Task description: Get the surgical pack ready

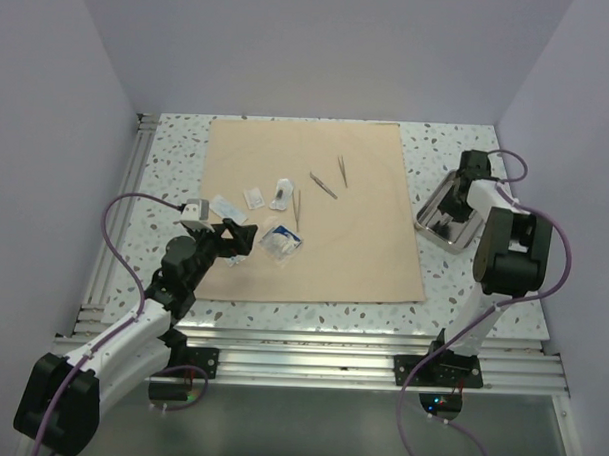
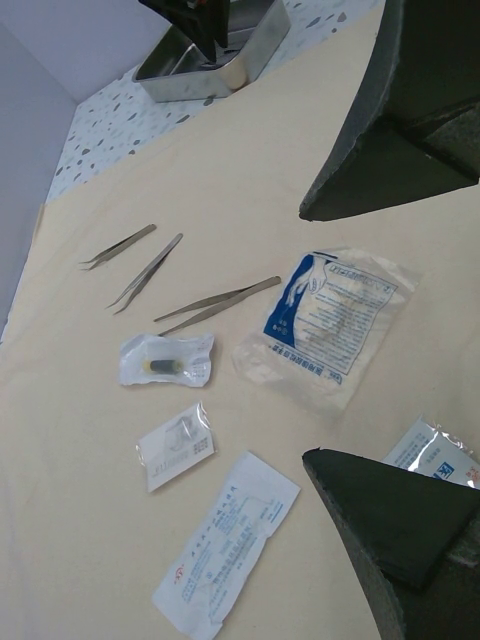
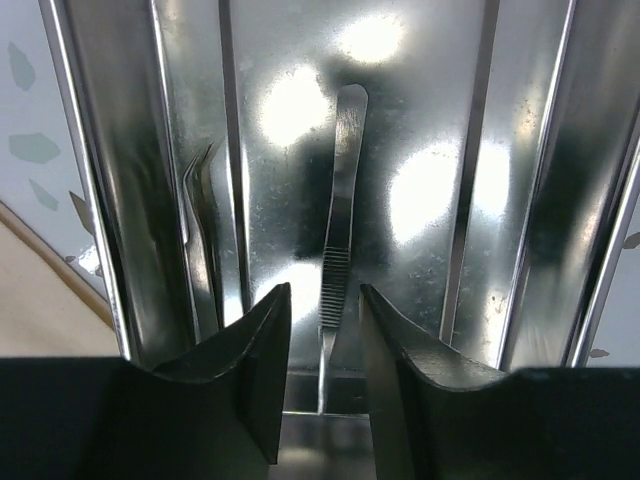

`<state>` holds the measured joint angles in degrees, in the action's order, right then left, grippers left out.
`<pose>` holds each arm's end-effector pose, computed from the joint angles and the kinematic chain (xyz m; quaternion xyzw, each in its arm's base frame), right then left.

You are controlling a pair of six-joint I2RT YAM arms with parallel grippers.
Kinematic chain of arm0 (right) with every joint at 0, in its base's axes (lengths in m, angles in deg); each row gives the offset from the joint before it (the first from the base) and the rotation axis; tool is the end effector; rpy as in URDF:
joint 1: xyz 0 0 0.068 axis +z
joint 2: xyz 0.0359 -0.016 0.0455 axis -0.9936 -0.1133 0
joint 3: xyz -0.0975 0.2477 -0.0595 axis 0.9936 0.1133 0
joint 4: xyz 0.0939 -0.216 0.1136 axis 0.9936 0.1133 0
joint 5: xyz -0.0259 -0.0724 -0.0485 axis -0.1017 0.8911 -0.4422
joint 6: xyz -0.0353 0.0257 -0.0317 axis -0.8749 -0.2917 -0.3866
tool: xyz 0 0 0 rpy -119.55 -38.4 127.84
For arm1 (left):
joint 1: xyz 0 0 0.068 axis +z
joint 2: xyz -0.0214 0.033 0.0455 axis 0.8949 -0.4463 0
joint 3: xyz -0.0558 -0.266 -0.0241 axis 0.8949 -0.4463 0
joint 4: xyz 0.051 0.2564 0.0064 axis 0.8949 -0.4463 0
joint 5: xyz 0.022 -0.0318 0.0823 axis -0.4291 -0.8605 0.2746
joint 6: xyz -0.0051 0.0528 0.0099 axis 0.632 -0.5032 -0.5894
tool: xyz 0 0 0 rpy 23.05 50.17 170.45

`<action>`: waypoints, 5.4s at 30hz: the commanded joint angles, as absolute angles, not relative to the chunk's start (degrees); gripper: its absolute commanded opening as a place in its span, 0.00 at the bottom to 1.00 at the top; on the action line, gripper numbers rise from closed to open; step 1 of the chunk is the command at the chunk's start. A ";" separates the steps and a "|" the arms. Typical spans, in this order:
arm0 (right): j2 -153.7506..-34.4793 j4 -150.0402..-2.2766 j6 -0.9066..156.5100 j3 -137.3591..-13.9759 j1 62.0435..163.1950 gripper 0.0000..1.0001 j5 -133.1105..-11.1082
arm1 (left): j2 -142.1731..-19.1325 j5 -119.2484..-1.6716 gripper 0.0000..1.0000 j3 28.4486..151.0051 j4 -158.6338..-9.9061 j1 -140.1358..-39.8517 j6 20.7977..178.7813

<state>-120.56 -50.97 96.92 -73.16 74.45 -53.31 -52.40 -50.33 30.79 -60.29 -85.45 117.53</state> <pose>0.3837 -0.0681 0.1817 0.3128 0.9098 -0.0553 0.2670 0.1728 -0.0685 0.2052 -0.0590 0.7514 -0.2733 0.5977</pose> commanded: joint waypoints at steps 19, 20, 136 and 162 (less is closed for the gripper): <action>-119.88 -46.97 78.99 -92.11 95.17 0.53 -62.01 | -52.71 -50.44 1.00 31.53 -57.63 -85.82 116.60; -121.13 -46.61 78.46 -93.36 96.14 0.54 -62.09 | -52.62 -50.44 1.00 31.53 -57.72 -85.82 116.60; -103.91 -69.54 89.11 -64.63 82.60 0.54 -64.29 | -53.32 -51.50 1.00 32.06 -57.81 -85.82 116.60; -142.67 -48.10 60.88 -111.12 107.40 0.66 -73.17 | -54.20 -51.58 1.00 32.23 -57.37 -85.82 116.33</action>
